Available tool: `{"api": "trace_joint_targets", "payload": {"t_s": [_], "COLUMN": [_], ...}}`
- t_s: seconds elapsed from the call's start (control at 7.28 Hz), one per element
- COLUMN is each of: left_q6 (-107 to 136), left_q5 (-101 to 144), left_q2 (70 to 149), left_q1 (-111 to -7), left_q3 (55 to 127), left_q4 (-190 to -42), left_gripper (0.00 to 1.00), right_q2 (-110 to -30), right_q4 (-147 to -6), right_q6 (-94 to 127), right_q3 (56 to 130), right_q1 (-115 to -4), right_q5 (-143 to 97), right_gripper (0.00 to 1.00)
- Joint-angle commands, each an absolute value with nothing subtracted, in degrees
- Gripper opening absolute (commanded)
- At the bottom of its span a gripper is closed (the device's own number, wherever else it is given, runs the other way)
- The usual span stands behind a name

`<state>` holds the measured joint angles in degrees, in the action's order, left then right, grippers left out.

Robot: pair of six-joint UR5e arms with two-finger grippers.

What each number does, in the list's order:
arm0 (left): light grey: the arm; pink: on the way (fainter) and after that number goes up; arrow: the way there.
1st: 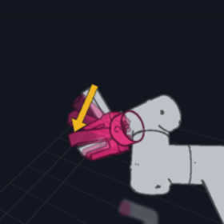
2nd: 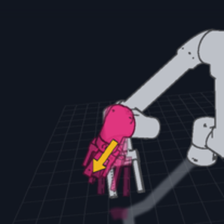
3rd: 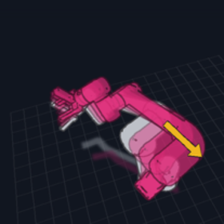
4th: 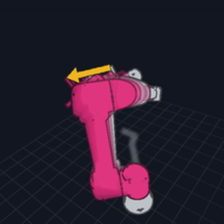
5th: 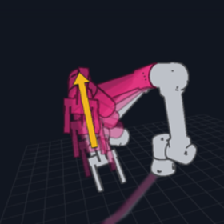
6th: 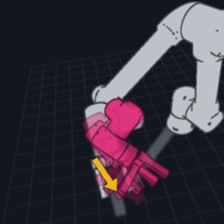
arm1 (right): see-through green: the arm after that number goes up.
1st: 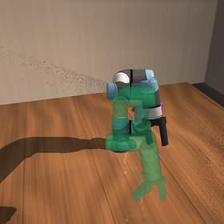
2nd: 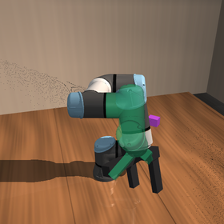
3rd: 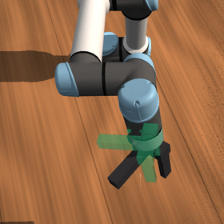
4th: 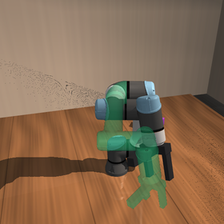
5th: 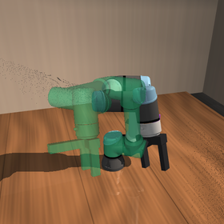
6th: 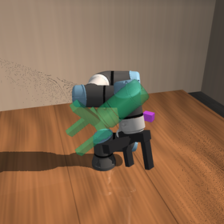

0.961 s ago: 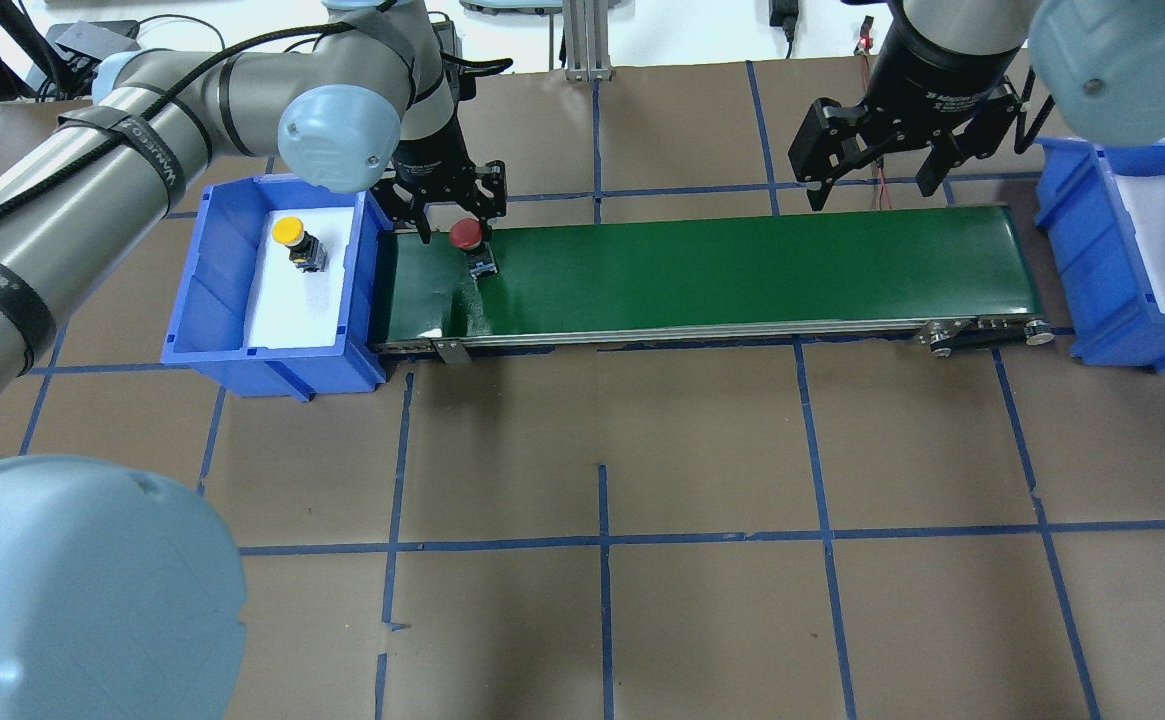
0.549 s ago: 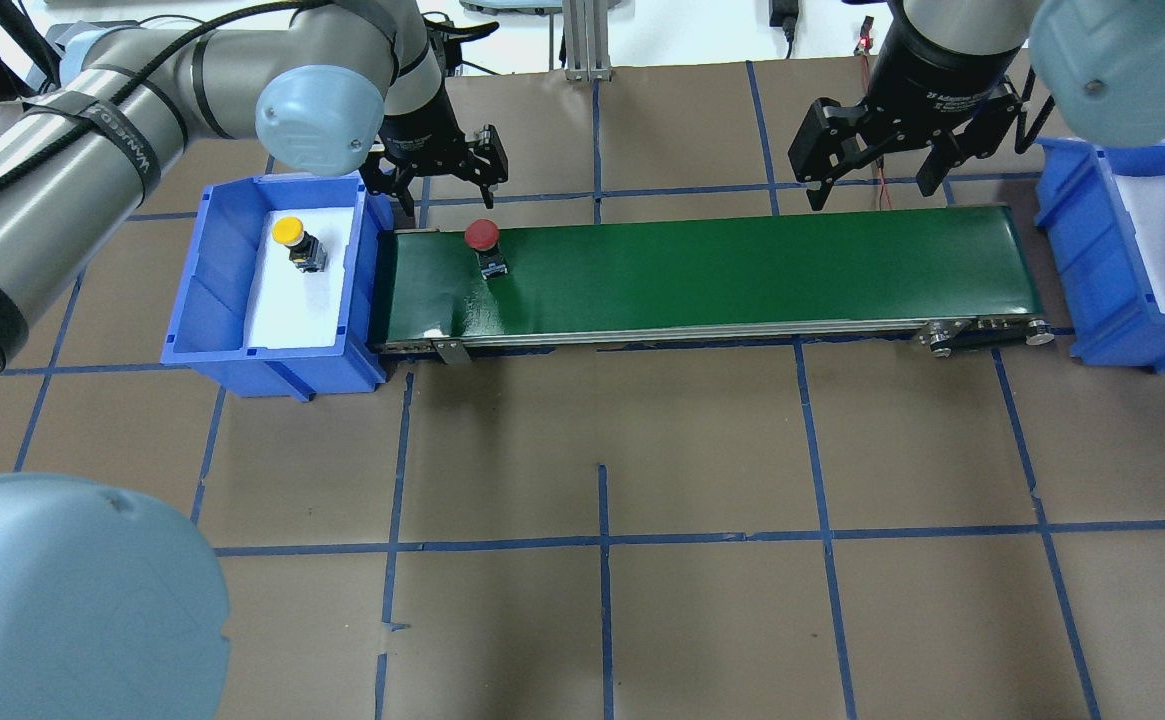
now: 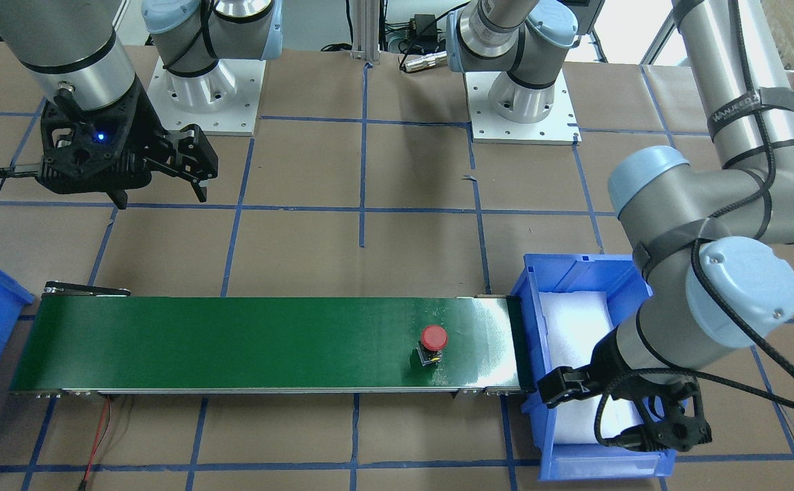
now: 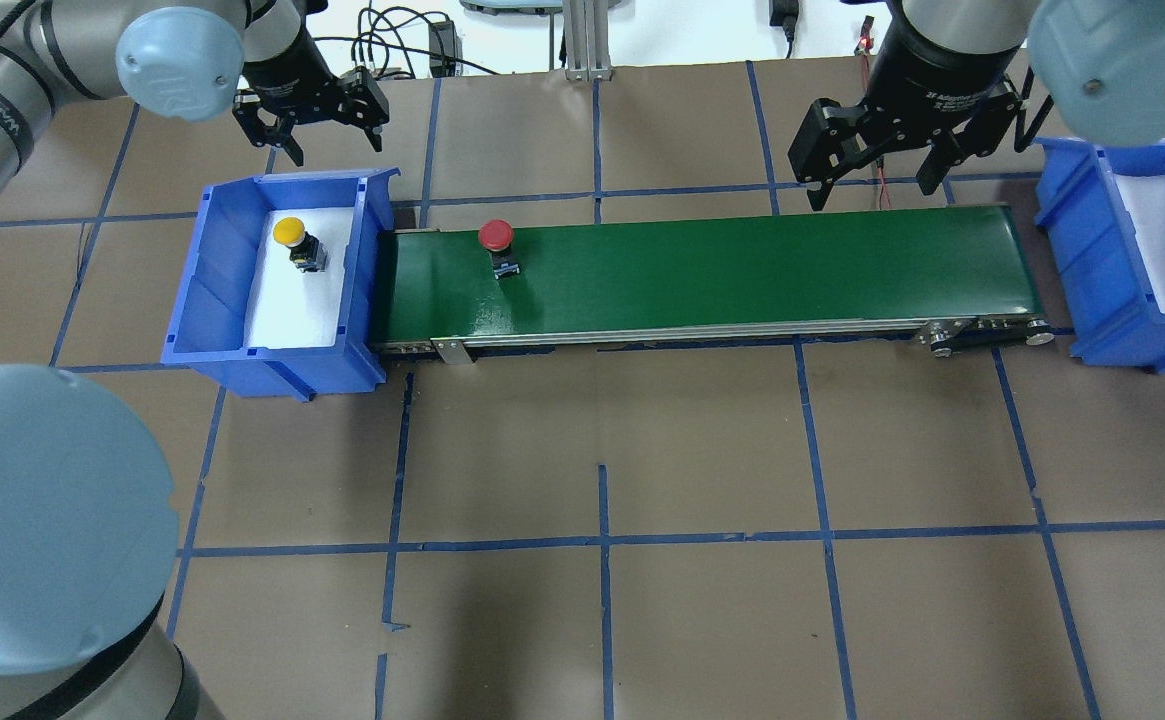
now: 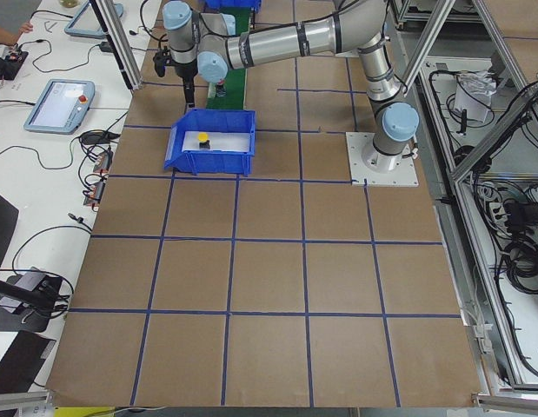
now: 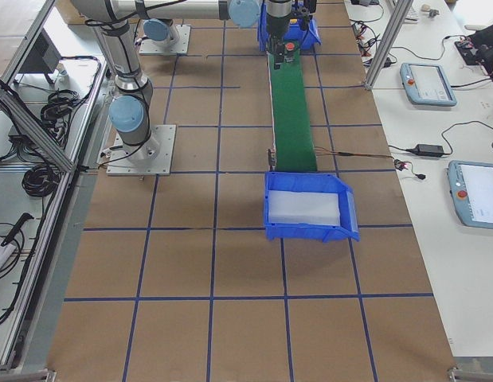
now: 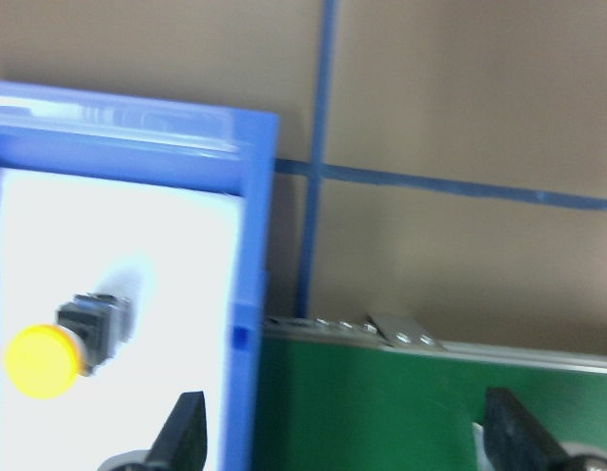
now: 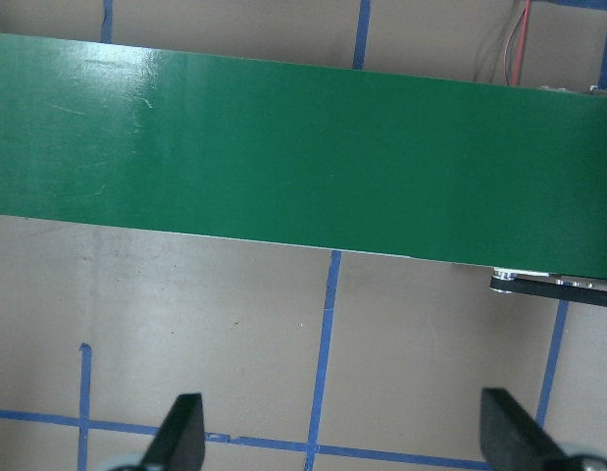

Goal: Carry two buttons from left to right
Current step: 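Grasp the yellow button with the left gripper while the right gripper moves to the conveyor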

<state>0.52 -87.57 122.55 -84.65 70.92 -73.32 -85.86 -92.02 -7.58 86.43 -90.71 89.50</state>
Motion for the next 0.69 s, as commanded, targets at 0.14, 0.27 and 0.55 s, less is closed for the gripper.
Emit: {"api": "trace_joint_targets", "payload": {"t_s": [0.14,0.27,0.55], "left_q6": [-9.82,-12.45,-13.45], "left_q5": [-87.80,-87.72,-87.27], "left_q2": [125.07,124.20,124.10], "left_q1": [-82.01,-80.26,-78.84], "left_q3": [74.76,76.45,75.77], "left_q4": [-72.96,-71.99,-71.89], "left_gripper": [0.99,0.99,0.99], "right_q2": [-84.47,-83.42,-82.63], "right_q4": [-92.11,-92.63,-93.25], "right_q6": [-25.50,-30.97,-48.33], "right_q3": [86.57,86.40,85.96], "right_q1": [-90.00,-89.74,-88.43], "right_q5": [89.91,89.91,90.61], "right_gripper": [1.00,1.00,1.00]}}
